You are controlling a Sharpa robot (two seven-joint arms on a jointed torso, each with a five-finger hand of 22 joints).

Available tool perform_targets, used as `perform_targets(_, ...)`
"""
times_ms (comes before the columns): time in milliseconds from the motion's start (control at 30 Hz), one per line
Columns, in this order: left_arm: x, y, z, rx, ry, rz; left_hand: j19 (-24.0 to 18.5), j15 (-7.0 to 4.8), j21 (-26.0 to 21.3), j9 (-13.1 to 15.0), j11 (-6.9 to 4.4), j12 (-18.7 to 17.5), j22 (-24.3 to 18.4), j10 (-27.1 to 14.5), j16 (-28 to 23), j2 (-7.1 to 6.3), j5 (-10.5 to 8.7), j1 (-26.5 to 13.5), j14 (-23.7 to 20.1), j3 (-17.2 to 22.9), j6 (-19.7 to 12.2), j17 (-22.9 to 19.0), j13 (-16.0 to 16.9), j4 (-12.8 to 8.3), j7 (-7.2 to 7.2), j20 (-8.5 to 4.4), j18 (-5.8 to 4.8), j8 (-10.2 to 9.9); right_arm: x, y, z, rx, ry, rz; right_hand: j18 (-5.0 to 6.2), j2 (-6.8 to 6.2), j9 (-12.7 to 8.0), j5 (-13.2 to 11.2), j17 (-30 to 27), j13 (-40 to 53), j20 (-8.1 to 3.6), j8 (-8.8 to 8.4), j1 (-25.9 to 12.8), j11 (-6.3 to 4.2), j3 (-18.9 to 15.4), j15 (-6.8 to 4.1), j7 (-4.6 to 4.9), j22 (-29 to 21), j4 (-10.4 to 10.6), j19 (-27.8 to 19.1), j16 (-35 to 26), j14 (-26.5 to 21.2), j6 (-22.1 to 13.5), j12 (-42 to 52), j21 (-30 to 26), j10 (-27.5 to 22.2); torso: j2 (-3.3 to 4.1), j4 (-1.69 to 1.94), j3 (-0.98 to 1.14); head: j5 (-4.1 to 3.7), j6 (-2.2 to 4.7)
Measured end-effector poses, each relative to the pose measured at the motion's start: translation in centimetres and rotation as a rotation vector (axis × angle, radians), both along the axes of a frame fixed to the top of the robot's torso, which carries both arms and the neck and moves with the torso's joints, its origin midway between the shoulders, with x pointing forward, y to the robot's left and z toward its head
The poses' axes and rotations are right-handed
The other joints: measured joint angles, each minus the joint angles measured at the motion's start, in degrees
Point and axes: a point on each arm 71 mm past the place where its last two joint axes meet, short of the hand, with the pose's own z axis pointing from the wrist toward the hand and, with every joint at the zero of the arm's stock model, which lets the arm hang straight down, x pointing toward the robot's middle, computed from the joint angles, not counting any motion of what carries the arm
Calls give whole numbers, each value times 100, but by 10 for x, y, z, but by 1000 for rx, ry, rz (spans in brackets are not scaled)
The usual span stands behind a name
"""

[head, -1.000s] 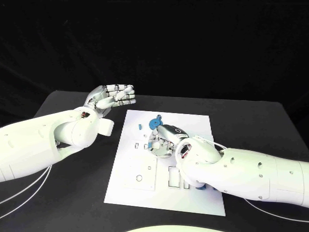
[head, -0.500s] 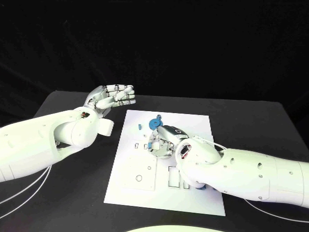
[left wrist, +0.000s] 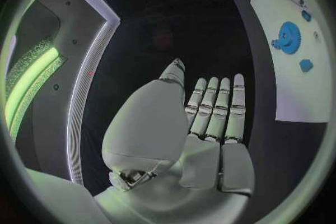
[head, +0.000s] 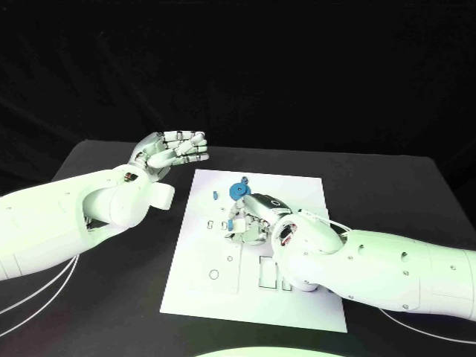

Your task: Assemble the parts on the task board

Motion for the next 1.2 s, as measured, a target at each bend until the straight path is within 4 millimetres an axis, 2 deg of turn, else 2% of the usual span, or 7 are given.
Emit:
perform_targets(300,2,2,-2,39,6,-4,577,-177,320,0,-91,159,129,224,409,0,0,0,738,-80,-18,204,28,15,-18,-79,0,22,5,-31,27,54,-50,-12,0,194,-54,0,0,-63,61,7,426,-8,-376,27,31,-1,126,-110,-72,-13,-87,-73,-241,-97,-35,-15,7,18,27)
perform_targets(433,2,2,-4,107,5,-28,1691,-613,1101,122,-387,583,460,826,1671,86,0,-86,2080,-160,357,921,165,1,50,-530,-1,338,18,-58,46,121,-49,-27,91,287,-62,0,4,-196,51,35,651,-2,-279,27,33,-1,78,-260,-121,-13,-89,-174,-492,-224,-77,-35,23,42,32)
perform_targets(533,2,0,-4,190,6,-71,2272,-926,2098,349,-655,1344,1016,1249,3728,115,0,-402,2506,-324,510,2325,611,10,-128,-876,-1,769,29,-87,64,197,-24,-77,93,317,-69,0,4,-247,51,35,680,9,-246,27,33,-1,111,-300,-143,-13,-89,-211,-573,-274,-113,-45,37,54,30)
perform_targets(600,2,-3,-2,246,10,-104,2281,-1034,2919,648,-751,2280,1548,1212,5706,212,0,-753,2766,-481,455,4158,1260,25,-244,-955,-1,1271,36,-105,73,245,-4,-118,93,317,-69,0,4,-249,60,35,680,9,-247,27,33,-2,111,-309,-143,-13,-89,-211,-573,-274,-132,-49,46,64,23)
perform_targets(733,5,-12,3,385,29,-184,2169,-1137,4317,1201,-929,4246,2651,785,7425,445,0,-1201,3477,-785,194,6055,2623,79,-401,-1086,-1,2202,42,-137,84,340,50,-199,93,343,-76,-1,4,-267,60,77,654,9,-247,27,33,-2,112,-309,-143,-13,-89,-211,-604,-274,-165,-59,59,92,7)
perform_targets(1000,8,-34,4,666,125,-321,2678,-1270,6140,1779,-1100,6277,4873,1284,8187,754,-53,-1416,3854,-1302,61,6548,4527,60,-554,-1196,-192,3158,52,-181,92,448,111,-320,92,327,-76,-1,3,-311,70,79,608,18,-251,27,33,-2,116,-360,-178,-13,-89,-255,-682,-326,-211,-69,88,119,-34)
perform_targets(1200,10,-53,-1,862,203,-423,2818,-1279,6418,1875,-1125,6533,5285,1457,8280,768,-86,-1495,3863,-1463,55,6548,4881,56,-560,-1217,-224,3253,58,-195,92,482,127,-359,92,338,-76,-1,3,-389,55,79,597,4,-264,27,41,-3,129,-416,-210,-13,-98,-321,-790,-404,-226,-65,98,135,-68)
